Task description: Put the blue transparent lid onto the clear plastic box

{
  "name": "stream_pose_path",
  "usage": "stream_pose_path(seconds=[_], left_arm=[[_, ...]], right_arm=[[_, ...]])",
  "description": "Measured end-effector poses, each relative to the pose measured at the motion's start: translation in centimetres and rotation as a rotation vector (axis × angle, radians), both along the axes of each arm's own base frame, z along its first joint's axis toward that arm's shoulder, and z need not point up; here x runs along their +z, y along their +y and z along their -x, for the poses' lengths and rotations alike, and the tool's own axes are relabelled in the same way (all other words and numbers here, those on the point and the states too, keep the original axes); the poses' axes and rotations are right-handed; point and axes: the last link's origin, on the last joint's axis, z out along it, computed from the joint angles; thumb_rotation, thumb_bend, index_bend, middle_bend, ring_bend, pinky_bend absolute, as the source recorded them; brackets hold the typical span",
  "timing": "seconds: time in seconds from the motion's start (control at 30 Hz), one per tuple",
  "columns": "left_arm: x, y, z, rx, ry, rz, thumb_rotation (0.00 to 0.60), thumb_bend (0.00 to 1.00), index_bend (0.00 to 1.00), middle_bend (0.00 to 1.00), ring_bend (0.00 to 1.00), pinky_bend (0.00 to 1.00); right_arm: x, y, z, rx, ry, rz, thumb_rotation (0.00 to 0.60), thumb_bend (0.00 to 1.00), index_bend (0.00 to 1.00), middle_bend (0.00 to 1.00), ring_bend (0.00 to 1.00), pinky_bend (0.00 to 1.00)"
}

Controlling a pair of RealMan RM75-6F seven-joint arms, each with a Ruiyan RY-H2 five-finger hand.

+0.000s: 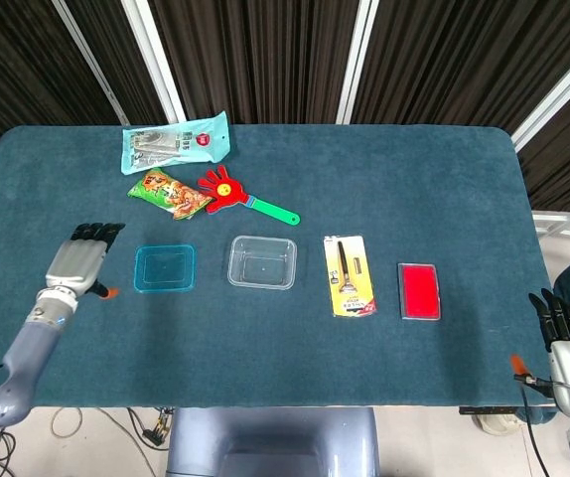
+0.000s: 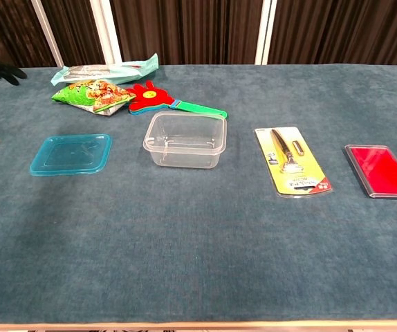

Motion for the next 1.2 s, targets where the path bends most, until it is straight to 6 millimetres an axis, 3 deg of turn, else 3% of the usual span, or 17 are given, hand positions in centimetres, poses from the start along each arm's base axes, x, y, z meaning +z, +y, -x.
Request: stream_pose_path(seconds=[0.37, 1.2], left_arm=[[-3.6, 1.9, 0.2, 0.072, 0.018, 0.057, 0.6, 0.1, 0.02, 0.06, 0.03, 0.03], [-7.9, 3.6, -2.2, 0.007, 0.084, 0.133, 0.6, 0.09, 0.01, 0.08, 0.03, 0.03]], right_arm=[[0.1, -0.1, 0.3, -0.017, 0.007, -0.003, 0.6, 0.34, 0.0, 0.01, 0.0, 0.0], [0.0, -0.1, 0.5, -0.029, 0.025, 0.004, 0.6, 0.34, 0.0, 0.01, 0.0, 0.0]])
